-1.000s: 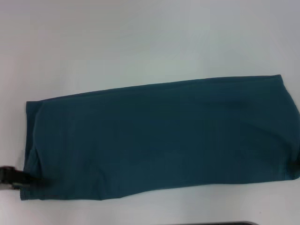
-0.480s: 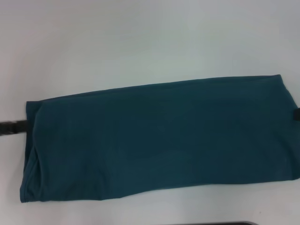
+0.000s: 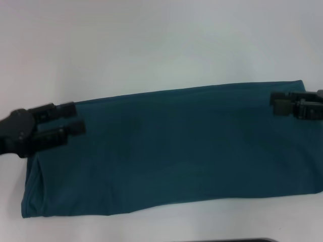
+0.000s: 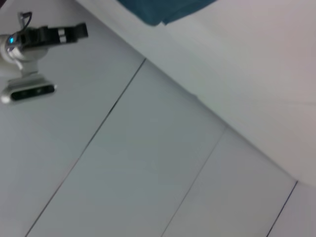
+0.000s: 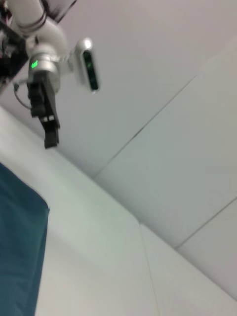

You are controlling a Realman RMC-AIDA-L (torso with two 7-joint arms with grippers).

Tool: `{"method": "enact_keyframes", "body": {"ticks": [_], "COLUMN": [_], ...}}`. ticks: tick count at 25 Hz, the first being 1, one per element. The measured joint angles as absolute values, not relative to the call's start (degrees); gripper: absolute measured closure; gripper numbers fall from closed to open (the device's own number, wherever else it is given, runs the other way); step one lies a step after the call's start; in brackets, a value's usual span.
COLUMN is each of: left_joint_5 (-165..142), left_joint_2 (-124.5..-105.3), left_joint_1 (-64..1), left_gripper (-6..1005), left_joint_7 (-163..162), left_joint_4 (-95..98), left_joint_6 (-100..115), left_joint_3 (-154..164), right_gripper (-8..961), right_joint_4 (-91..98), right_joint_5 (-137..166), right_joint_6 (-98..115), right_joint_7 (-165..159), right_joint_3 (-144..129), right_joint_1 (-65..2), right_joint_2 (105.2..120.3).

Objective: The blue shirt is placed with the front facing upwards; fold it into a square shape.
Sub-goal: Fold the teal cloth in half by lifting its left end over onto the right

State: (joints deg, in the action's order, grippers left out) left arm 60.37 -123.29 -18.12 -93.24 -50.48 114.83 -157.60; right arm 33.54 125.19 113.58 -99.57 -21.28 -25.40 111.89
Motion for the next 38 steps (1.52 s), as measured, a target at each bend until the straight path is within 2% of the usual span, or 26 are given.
{"method": "enact_keyframes", "body": {"ticks": [2,3,6,8,10,13,18,24,38], "left_joint_5": [61.7,62.0,62.0,62.2,62.5,62.3,61.3,55.3,46.0], "left_joint_2": [-122.58,-121.98,-120.50,-120.21,-120.30,-119.78,-116.76,-116.48,-115.67], "left_joint_1": [-18.2,-18.3,-18.9,-19.1,-19.1,-19.3,-21.8,-22.7,-23.6], "left_gripper": [307,308,253,217,180,154,154,185,201], "left_joint_7": [-93.7,-94.4,-96.1,-96.7,-97.8,-107.4,-126.1,-131.0,-133.0], "left_joint_4": [-49.8,-49.2,-46.9,-46.3,-46.7,-48.1,-44.6,-43.6,-39.8], "left_joint_6": [115.4,115.6,116.0,115.9,115.8,115.1,115.9,111.8,97.2], "left_joint_3": [-156.9,-155.9,-151.9,-150.7,-151.0,-151.4,-150.5,-148.8,-148.2], "right_gripper": [229,237,229,214,198,156,87,56,54], "right_joint_4": [30.5,30.2,31.5,34.4,35.1,35.7,36.3,36.4,36.2], "right_joint_5": [125.1,125.2,125.6,125.6,125.5,125.0,124.8,124.9,125.1], "right_joint_6": [113.5,113.4,112.5,112.7,112.9,113.0,113.1,111.6,107.0], "right_joint_7": [-100.0,-100.1,-100.6,-101.1,-101.4,-104.1,-108.8,-110.6,-111.0], "right_joint_3": [-22.8,-23.8,-28.5,-29.6,-29.4,-28.9,-28.4,-28.4,-28.8], "right_joint_1": [-26.1,-26.3,-26.8,-27.0,-27.0,-27.3,-27.5,-27.7,-27.6], "right_joint_2": [110.83,110.95,112.20,113.48,113.66,113.31,111.72,110.38,111.10]}}
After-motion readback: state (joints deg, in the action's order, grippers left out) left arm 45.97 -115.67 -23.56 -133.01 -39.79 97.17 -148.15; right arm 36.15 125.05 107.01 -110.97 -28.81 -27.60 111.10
